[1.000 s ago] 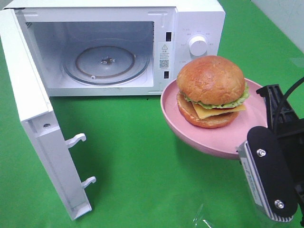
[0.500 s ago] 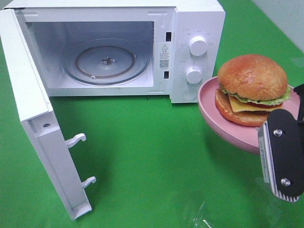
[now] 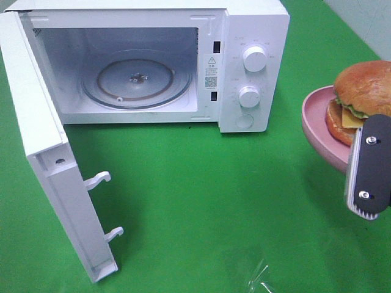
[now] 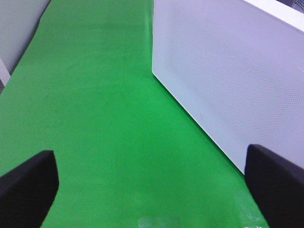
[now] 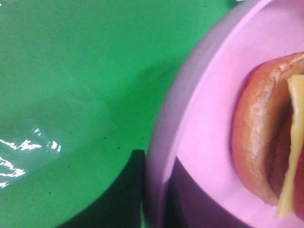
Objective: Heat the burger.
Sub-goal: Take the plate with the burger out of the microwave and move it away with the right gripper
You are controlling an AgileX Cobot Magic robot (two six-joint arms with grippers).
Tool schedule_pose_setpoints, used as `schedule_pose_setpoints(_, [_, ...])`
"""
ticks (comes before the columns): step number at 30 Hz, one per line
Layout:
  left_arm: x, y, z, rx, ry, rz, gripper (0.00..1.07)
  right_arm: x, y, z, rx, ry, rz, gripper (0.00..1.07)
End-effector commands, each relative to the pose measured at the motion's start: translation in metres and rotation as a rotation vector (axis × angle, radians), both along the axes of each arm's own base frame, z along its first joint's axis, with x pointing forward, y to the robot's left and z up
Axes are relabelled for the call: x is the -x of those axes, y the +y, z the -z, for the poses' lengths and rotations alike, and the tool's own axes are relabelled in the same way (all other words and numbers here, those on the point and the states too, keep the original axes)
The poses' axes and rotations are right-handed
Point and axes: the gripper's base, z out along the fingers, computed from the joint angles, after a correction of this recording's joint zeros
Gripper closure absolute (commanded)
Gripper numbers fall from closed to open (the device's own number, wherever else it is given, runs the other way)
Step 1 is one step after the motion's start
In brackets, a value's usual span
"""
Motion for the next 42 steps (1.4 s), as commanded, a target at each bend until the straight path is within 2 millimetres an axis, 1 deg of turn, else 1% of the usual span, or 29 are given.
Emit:
schedule_pose_setpoints(1, [0.003,0.000,0.000,0.005,-0.022,0.001,0.06,-0.004,-0.003,-0.008,0.014,-0.077,0.011,1.07])
schedule_pose_setpoints(4, [0.003,0.000,0.000,0.005,-0.022,0.001,0.06,-0.007,-0.005,-0.005,0.036,-0.076,0.068,1.07])
schedule_pose_setpoints(10, [0.003,0.000,0.000,0.005,-0.022,0.001,0.06,-0.013,-0.001,-0.002,0.043,-0.063,0.099,1.07])
schedule_pose_setpoints(12, [0.003,0.000,0.000,0.005,-0.022,0.001,0.06,-0.020,0.001,-0.005,0.041,-0.069,0.166,1.07])
schedule_pose_setpoints(13, [0.003,0.000,0.000,0.005,-0.022,0.001,0.06,-0.020,0.001,-0.005,0.041,-0.069,0.166,1.07])
schedule_pose_setpoints(14, [0.003,0.000,0.000,0.005,-0.022,0.001,0.06,-0.025,0.003,-0.005,0.058,-0.066,0.218,1.07])
schedule_pose_setpoints(17, [0.003,0.000,0.000,0.005,-0.022,0.001,0.06,-0.028,0.003,-0.004,0.078,-0.056,0.269,1.07])
schedule_pose_setpoints(19, [0.003,0.000,0.000,0.005,-0.022,0.001,0.06,-0.034,0.005,0.003,0.104,-0.031,0.360,1.07])
schedule_pose_setpoints(26, [0.003,0.000,0.000,0.005,-0.022,0.001,0.06,-0.040,0.009,0.012,0.114,-0.016,0.456,1.07])
schedule_pose_setpoints(28, [0.003,0.000,0.000,0.005,-0.022,0.001,0.06,-0.043,0.010,0.018,0.119,-0.012,0.529,1.07])
schedule_pose_setpoints(31, [0.003,0.000,0.000,0.005,-0.022,0.001,0.06,-0.043,0.010,0.019,0.115,-0.016,0.543,1.07])
schedule_pose_setpoints(32, [0.003,0.000,0.000,0.005,-0.022,0.001,0.06,-0.045,0.011,0.022,0.103,-0.029,0.582,1.07])
schedule_pose_setpoints(33, [0.003,0.000,0.000,0.005,-0.022,0.001,0.06,-0.045,0.011,0.022,0.103,-0.029,0.582,1.07])
schedule_pose_setpoints(35, [0.003,0.000,0.000,0.005,-0.022,0.001,0.06,-0.049,0.012,0.030,0.070,-0.062,0.672,1.07])
schedule_pose_setpoints(38, [0.003,0.000,0.000,0.005,-0.022,0.001,0.06,-0.050,0.013,0.032,0.064,-0.066,0.692,1.07])
schedule_pose_setpoints(39, [0.003,0.000,0.000,0.005,-0.022,0.001,0.06,-0.052,0.014,0.037,0.061,-0.068,0.727,1.07])
schedule_pose_setpoints(40, [0.003,0.000,0.000,0.005,-0.022,0.001,0.06,-0.052,0.014,0.037,0.061,-0.068,0.727,1.07])
schedule_pose_setpoints(42, [0.003,0.000,0.000,0.005,-0.022,0.001,0.06,-0.054,0.015,0.046,0.063,-0.059,0.762,1.06])
